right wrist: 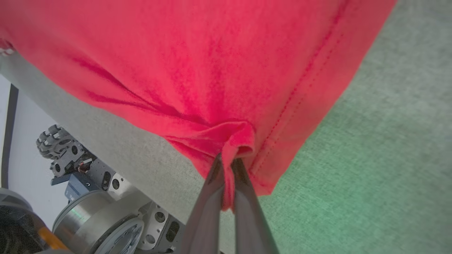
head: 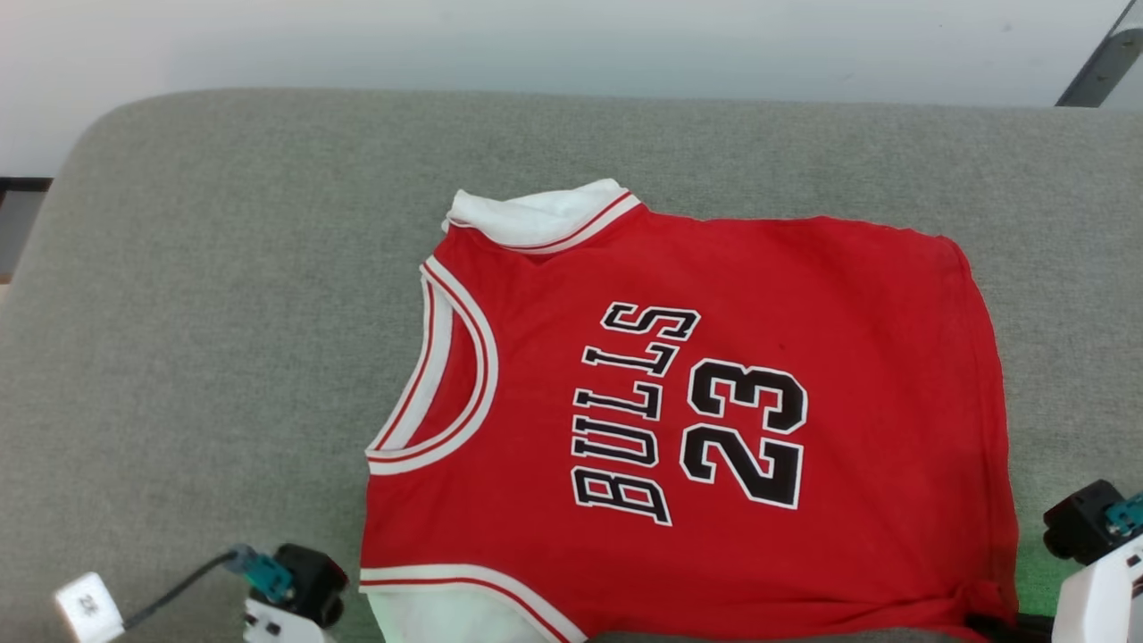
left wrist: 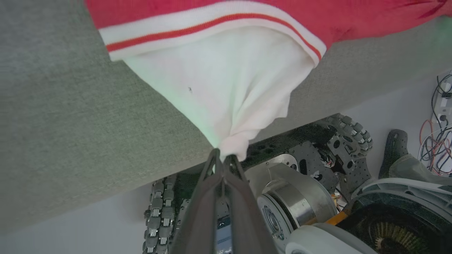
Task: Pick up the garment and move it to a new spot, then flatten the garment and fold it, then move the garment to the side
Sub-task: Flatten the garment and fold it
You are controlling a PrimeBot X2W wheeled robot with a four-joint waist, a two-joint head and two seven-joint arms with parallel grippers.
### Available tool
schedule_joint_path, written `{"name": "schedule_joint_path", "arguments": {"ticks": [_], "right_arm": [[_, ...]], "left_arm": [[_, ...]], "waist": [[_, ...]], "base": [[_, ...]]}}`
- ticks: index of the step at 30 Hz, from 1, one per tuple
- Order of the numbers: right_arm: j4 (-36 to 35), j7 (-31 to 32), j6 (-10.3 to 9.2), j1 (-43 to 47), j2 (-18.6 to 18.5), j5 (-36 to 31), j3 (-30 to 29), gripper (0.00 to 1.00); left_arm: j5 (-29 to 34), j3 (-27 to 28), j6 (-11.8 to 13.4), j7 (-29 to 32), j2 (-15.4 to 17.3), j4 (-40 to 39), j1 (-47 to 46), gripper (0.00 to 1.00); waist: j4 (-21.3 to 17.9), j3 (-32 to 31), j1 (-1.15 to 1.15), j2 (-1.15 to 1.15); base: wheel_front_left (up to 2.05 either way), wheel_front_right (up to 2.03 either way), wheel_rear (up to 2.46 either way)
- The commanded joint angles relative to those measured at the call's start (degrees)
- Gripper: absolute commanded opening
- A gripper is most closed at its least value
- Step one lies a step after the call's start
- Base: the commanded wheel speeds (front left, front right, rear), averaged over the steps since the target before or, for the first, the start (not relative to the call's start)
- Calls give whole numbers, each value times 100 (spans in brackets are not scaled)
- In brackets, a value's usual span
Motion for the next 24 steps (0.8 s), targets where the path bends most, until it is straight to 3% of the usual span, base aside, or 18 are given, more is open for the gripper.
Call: {"name": "schedule_joint_path", "arguments": {"ticks": [1,7,12,18,19,24], "right_arm": [[-50,16,-9,94,78,-87,-204,0],[-220,25,-9,14,410,-505,-875,0],[-136,70,-9,-377,820,-1030,-1315,0],[286,79,-9,-1119,1375,-1605,-1415,0],[286,79,-9,-1119,1375,-1605,-1415,0],[902,-49,-9,-1765,1771,-1897,-1194,0]], "left_arm": [[138,63,52,15,97,-82,-132,0],[619,348,25,58,286,-296,-744,0],[1157,578,-333,318,187,25,-1536,0],[1554,738,-1087,568,-374,1164,-2460,0],[1554,738,-1087,568,-374,1164,-2460,0],[1634,655,-1711,696,-1082,2515,-2914,0]], "waist": [[-30,8,0,0],[-115,25,0,0],[-186,101,0,0],[-304,249,0,0],[-304,249,0,0],[-416,390,0,0]], "base": [[0,0,0],[0,0,0],[0,0,0],[0,0,0],[0,0,0],[0,0,0]]}}
